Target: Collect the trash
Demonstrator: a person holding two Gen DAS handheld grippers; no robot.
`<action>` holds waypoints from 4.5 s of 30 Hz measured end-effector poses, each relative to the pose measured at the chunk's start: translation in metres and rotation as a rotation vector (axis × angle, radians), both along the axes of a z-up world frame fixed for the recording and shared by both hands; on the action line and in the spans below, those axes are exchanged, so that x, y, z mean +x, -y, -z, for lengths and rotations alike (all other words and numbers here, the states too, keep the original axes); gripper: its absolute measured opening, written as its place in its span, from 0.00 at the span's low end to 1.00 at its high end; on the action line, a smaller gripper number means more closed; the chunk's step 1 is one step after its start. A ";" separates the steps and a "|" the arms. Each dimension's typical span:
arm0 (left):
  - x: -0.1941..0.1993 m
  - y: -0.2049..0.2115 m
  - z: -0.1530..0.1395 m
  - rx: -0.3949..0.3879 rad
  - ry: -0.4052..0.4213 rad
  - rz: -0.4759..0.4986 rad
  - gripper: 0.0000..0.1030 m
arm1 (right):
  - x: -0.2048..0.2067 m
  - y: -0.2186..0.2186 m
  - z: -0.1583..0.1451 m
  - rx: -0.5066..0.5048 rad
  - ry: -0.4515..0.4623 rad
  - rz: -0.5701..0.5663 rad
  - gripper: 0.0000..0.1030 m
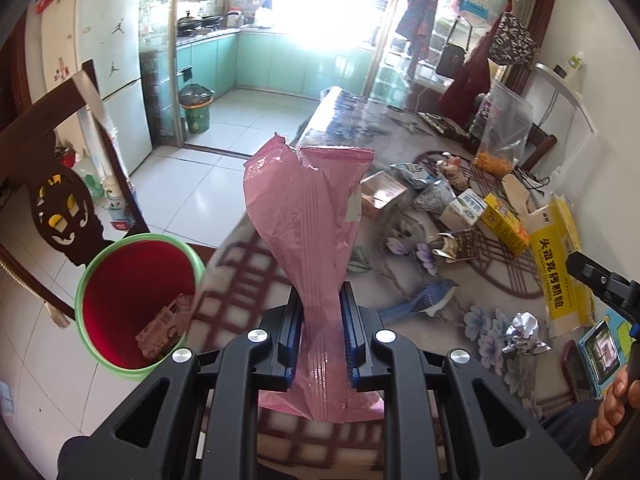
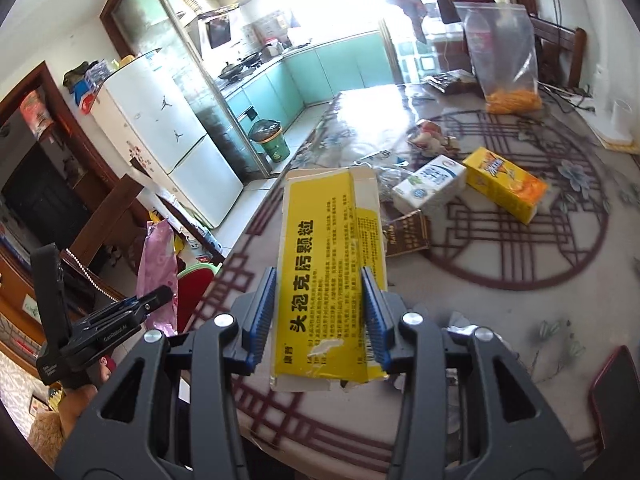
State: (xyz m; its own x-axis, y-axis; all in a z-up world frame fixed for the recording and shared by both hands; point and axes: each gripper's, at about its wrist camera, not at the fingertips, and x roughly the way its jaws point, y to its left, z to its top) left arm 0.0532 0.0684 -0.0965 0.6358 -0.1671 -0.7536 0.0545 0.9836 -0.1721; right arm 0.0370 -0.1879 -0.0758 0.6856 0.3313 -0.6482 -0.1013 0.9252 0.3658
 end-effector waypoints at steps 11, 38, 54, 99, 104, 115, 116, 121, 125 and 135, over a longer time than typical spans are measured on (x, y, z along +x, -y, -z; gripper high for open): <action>0.000 -0.055 0.006 -0.033 -0.004 -0.086 0.15 | 0.004 -0.035 -0.001 -0.044 -0.016 -0.050 0.40; 0.006 -0.188 0.044 -0.032 -0.036 -0.383 0.15 | 0.041 -0.202 0.026 -0.183 -0.094 -0.356 0.40; 0.017 -0.209 0.063 -0.059 -0.060 -0.435 0.15 | 0.059 -0.257 0.027 -0.259 -0.081 -0.466 0.40; 0.029 -0.207 0.080 -0.060 -0.075 -0.456 0.72 | 0.030 -0.217 0.043 -0.299 -0.100 -0.429 0.70; 0.031 -0.196 0.079 -0.003 -0.077 -0.438 0.72 | 0.014 -0.139 0.052 -0.322 -0.147 -0.264 0.71; 0.028 -0.142 0.065 0.139 -0.030 -0.322 0.72 | -0.006 0.038 0.089 -0.306 -0.300 0.169 0.84; 0.026 -0.132 0.064 0.098 -0.033 -0.299 0.72 | -0.007 0.046 0.094 -0.295 -0.311 0.185 0.84; 0.030 -0.067 0.057 0.039 -0.047 -0.121 0.72 | 0.001 0.067 0.111 -0.204 -0.344 0.206 0.84; 0.039 -0.018 0.040 0.006 -0.033 0.024 0.72 | 0.008 0.068 0.120 -0.196 -0.353 0.194 0.83; 0.079 0.113 0.044 0.079 -0.092 0.358 0.76 | 0.005 0.082 0.113 -0.067 -0.277 0.238 0.51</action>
